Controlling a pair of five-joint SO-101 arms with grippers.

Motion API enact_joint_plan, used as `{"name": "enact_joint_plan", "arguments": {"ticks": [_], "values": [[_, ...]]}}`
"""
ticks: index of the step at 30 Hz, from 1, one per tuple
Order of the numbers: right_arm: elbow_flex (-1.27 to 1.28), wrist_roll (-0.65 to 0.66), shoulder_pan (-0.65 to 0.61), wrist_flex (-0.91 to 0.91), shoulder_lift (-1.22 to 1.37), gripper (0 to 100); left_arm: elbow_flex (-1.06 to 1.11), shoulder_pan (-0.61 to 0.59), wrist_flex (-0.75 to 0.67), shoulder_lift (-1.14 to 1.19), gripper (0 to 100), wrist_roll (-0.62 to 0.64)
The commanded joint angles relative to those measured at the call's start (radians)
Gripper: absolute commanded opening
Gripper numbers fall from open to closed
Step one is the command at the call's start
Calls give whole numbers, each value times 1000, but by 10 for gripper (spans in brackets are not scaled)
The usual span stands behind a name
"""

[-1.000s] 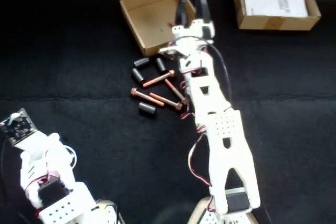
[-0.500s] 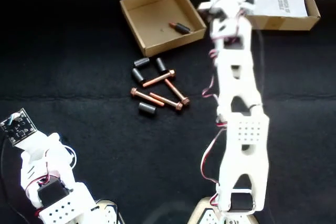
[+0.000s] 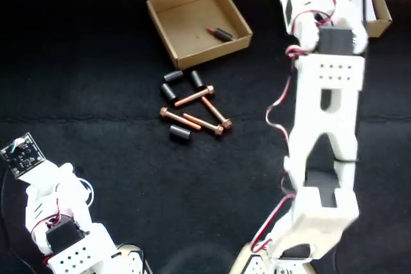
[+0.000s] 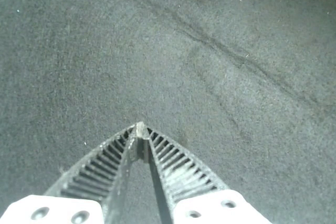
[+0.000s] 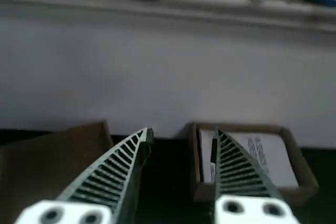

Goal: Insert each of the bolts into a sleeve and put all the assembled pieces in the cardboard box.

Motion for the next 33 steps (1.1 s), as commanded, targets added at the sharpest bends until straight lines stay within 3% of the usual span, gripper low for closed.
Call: {"name": "enact_joint_plan", "arguments": {"ticks": [1, 9, 14, 21, 25, 29, 33], "values": [[-47, -97, 15, 318, -176, 166, 16, 15, 9, 1, 9, -3], [-31, -166, 10, 849, -415, 166, 16, 45, 46, 1, 9, -6], [191, -163, 28, 843, -673, 166, 16, 45, 54, 1, 9, -6], [730, -163, -159, 842, -1164, 166, 16, 87, 124, 1, 9, -9], [1069, -158, -202, 842, -1383, 166, 16, 104, 133, 1, 9, -9], [1319, -35, -226, 840, -1409, 166, 16, 104, 132, 1, 9, -9], [1362, 126, -231, 825, -1277, 166, 16, 101, 130, 1, 9, -9]]}}
